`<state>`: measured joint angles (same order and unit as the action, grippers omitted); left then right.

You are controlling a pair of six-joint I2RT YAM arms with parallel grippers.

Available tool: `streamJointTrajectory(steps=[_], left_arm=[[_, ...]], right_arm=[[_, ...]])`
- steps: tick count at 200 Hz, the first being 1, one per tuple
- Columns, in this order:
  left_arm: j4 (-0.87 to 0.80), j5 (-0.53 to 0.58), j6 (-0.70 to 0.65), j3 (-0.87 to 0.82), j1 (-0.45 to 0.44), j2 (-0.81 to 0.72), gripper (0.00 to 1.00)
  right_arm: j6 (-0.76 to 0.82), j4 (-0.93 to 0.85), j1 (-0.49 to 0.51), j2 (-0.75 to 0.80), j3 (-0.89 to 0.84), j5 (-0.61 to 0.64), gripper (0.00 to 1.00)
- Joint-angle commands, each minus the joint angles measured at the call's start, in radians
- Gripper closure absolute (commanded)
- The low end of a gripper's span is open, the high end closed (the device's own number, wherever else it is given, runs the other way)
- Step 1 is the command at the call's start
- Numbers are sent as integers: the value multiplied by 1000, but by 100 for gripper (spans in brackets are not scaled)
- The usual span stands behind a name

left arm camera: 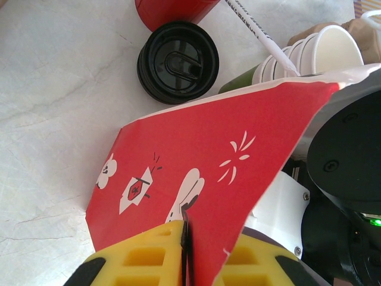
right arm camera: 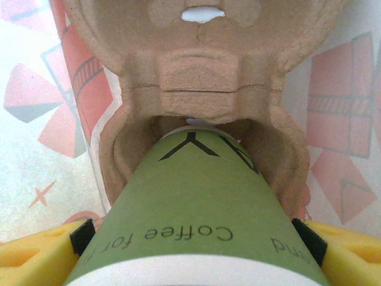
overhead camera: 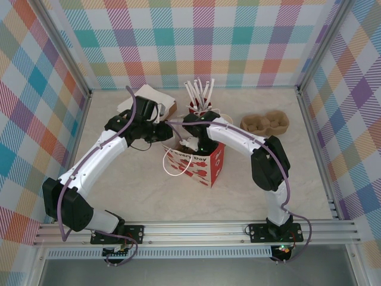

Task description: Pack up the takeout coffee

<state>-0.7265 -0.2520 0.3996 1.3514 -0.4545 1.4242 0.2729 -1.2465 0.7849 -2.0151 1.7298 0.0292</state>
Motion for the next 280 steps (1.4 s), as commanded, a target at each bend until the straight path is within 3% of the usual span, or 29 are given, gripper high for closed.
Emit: streamJointTrajectory(steps=[1, 280], left_arm=[[14, -15, -13, 27, 4, 2, 87], [3, 2, -14, 32, -1, 9, 87]], right_arm=[[-3, -58, 1, -30, -13, -12, 32], [1, -31, 1, -52, -29, -15, 32]])
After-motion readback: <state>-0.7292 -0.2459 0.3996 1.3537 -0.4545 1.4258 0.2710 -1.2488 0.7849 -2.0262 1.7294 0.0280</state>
